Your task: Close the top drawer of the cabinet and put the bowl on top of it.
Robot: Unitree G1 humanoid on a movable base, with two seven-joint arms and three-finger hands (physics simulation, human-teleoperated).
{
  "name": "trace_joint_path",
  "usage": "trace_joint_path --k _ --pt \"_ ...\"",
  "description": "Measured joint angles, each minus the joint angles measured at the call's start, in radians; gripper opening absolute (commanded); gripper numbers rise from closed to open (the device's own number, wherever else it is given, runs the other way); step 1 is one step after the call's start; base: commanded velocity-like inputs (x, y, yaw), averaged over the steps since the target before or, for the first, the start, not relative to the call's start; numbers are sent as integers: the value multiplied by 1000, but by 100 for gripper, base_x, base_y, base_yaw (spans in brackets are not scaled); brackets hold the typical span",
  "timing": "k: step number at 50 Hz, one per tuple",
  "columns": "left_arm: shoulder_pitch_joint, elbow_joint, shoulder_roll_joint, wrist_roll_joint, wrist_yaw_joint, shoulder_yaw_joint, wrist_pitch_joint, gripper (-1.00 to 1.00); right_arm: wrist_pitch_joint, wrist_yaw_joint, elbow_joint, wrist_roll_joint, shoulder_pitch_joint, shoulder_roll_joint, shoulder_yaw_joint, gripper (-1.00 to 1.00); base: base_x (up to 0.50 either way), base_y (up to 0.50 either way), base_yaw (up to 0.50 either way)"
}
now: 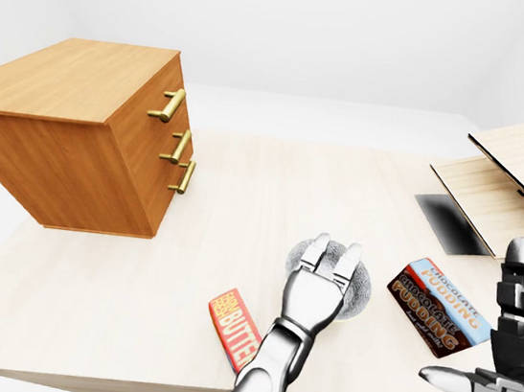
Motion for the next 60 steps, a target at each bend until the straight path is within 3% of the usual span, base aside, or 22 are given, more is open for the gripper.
trace_joint_path --k 40,41,42,60 --pt "-23 106 -23 -3 57 19 0 100 0 6 32 -3 -4 -6 7 100 0 0 0" --pt "-23 109 -23 -2 58 20 0 -84 0 6 33 -3 -3 -6 7 100 0 0 0" --pt "-24 110 -23 -1 59 20 0 -100 0 6 34 -4 -3 -6 8 100 0 0 0" --pt "-9 122 -14 1 29 14 0 -100 -8 6 46 -13 0 -7 23 100 0 0 0"
